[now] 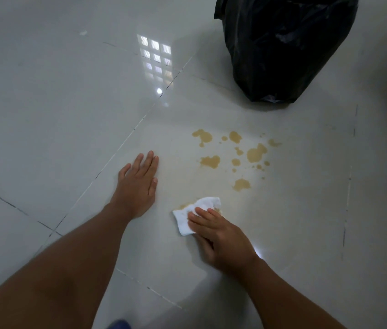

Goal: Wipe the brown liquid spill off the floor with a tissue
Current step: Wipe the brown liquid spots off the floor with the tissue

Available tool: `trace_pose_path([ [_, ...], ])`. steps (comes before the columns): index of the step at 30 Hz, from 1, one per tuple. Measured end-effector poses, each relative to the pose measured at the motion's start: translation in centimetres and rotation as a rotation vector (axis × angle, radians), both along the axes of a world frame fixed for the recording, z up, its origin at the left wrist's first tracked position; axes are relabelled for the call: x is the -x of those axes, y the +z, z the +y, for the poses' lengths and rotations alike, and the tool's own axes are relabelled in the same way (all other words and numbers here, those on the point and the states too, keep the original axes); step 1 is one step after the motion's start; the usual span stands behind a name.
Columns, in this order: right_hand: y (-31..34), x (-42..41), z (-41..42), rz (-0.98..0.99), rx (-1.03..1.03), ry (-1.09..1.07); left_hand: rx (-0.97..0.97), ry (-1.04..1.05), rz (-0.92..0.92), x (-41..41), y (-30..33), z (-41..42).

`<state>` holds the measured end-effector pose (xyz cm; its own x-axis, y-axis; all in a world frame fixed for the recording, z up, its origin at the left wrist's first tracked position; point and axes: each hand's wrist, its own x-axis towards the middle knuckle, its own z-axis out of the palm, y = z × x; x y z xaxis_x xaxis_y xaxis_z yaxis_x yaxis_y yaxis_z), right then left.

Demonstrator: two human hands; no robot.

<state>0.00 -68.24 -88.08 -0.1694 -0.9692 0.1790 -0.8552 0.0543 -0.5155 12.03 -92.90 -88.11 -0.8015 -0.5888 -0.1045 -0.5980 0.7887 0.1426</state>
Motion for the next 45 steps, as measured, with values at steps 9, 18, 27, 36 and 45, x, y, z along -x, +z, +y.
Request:
trace_pose_path([
  [9,-0.1,3.6,2.7,-0.026,0.032,-0.698,-0.006,0.053,0.042,0.7,0.2,0.6],
  [18,3.5,8.8,1.8,-0.094,0.278,-1.104,0.043,0.035,0.054,0.9,0.8,0.1],
  [27,1.0,8.9,-0.7,-0.075,-0.119,-0.860,0.034,0.011,0.064,3.0,0.7,0.5],
  [36,1.2,3.9,-1.7,-0.033,0.068,-0.842,0.004,0.030,0.092,3.1,0.6,0.7],
  [45,5.2,12.2,-1.0,0.032,0.335,-1.089,-0.006,0.028,0.104,3.0,0.3,0.5],
])
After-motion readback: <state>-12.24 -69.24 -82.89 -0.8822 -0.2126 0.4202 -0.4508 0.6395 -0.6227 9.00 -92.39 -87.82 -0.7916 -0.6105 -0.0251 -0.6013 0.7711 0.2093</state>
